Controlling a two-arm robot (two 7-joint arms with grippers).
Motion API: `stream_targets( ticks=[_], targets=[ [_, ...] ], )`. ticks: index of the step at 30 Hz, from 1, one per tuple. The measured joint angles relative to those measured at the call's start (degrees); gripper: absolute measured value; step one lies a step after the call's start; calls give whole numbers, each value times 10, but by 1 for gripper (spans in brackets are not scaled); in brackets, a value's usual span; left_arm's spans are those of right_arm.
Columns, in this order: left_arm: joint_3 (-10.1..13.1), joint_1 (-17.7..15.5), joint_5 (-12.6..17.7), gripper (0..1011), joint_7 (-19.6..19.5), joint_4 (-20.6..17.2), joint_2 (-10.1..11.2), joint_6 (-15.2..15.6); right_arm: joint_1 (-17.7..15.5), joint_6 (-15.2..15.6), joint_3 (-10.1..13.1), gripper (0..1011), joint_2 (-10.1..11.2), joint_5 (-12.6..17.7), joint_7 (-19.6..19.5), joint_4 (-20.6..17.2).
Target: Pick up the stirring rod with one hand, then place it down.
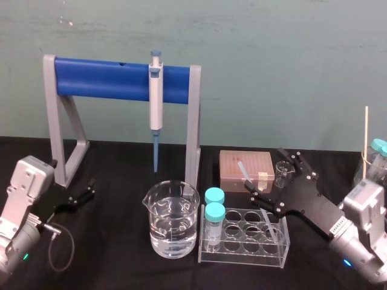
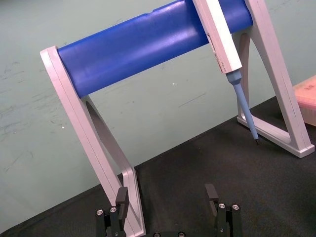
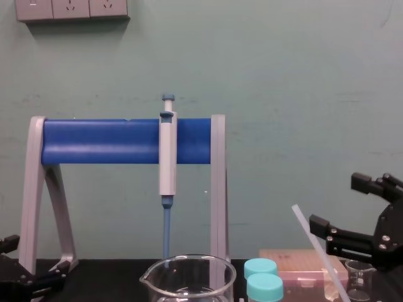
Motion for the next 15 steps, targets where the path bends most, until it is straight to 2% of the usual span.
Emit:
stream_targets(
  ticks=[6, 9, 15],
  targets=[
    [0, 0, 0, 1000, 0, 0, 0, 0, 20, 41, 0, 1000, -12, 47, 46, 23],
    [0, 0, 0, 1001, 0, 0, 0, 0, 31, 58, 1, 1000, -19, 61, 64, 34],
    [0, 0, 0, 1000, 0, 0, 0, 0, 45, 75, 3, 1000, -29, 77, 92, 51]
  ],
)
